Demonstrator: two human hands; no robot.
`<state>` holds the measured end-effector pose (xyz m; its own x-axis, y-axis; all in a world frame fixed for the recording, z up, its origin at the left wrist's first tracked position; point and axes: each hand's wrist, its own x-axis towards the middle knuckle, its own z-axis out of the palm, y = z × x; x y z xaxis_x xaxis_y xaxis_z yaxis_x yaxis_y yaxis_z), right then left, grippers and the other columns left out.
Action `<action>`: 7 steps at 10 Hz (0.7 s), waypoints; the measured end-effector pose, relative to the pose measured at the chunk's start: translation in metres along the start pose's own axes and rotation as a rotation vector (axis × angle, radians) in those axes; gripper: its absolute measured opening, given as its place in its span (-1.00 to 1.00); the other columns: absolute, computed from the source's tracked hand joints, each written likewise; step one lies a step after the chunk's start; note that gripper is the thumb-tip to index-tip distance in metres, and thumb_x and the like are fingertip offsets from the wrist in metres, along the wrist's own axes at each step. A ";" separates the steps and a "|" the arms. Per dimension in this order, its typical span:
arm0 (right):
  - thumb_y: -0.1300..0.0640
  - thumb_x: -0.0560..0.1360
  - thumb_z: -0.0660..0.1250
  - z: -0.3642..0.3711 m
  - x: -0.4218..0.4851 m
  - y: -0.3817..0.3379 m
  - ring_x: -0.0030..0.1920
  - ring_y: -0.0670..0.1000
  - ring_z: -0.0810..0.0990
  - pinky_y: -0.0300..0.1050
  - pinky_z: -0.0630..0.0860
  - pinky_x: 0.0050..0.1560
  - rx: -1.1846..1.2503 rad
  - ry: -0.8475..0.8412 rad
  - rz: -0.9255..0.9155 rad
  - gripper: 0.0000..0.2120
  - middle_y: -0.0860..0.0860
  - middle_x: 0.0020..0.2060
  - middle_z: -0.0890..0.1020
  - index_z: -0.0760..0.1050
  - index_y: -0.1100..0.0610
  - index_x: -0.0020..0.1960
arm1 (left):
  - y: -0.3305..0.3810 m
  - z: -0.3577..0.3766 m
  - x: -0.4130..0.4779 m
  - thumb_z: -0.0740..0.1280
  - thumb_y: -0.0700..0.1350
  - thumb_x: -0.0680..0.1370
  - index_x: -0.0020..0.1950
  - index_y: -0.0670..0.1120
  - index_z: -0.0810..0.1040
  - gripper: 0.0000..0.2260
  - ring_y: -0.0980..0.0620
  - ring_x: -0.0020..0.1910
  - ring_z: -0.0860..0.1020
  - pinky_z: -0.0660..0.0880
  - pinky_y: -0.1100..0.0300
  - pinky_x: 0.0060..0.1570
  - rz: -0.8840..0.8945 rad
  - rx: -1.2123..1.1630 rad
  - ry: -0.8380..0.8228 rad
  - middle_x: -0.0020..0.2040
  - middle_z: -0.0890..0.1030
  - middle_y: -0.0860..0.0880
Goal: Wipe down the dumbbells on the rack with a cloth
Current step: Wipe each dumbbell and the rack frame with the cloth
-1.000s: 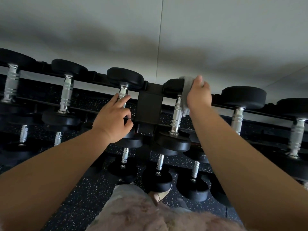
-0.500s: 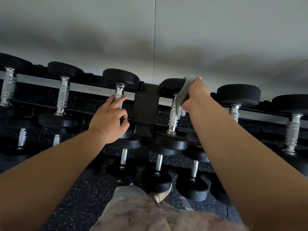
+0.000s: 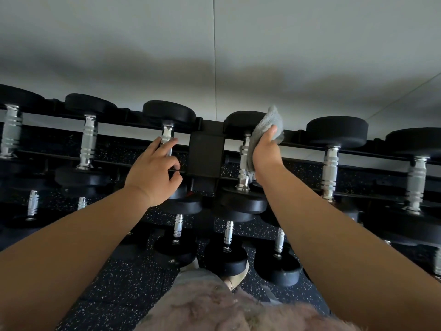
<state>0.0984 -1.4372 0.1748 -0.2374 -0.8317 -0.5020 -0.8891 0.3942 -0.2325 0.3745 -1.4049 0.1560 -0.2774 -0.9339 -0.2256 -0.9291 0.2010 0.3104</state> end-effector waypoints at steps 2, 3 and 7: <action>-0.18 0.73 -0.07 0.000 -0.014 0.015 0.27 0.24 0.54 -0.10 0.45 -0.06 0.634 -0.097 0.065 -0.40 0.32 0.38 0.44 0.21 0.23 0.56 | 0.000 0.000 0.000 0.35 0.02 0.58 0.00 0.07 0.65 -0.90 -0.06 0.70 0.02 0.30 -0.20 0.53 -0.014 0.005 -0.014 0.68 0.20 0.13; 0.17 0.73 0.08 -0.003 -0.032 0.025 0.04 0.09 0.55 -0.10 0.39 -0.10 0.182 -0.152 -0.051 -0.52 0.30 0.32 0.45 0.14 0.42 0.54 | -0.001 0.001 0.001 0.36 0.00 0.57 0.00 0.06 0.65 -0.92 -0.08 0.70 0.03 0.31 -0.22 0.53 -0.002 -0.008 -0.005 0.68 0.22 0.12; -0.21 0.60 0.30 -0.002 0.000 0.004 0.02 0.22 0.70 0.13 0.66 0.10 0.824 -0.110 0.193 -0.52 0.14 -0.02 0.68 0.54 0.20 0.22 | 0.001 -0.003 -0.002 0.35 -0.01 0.59 0.01 0.05 0.64 -0.92 -0.06 0.70 0.02 0.22 -0.12 0.58 -0.009 -0.036 -0.003 0.68 0.21 0.12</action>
<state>0.0938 -1.4362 0.1761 -0.2785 -0.6947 -0.6632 -0.2581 0.7192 -0.6450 0.3745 -1.4038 0.1591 -0.2695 -0.9348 -0.2314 -0.9222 0.1814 0.3414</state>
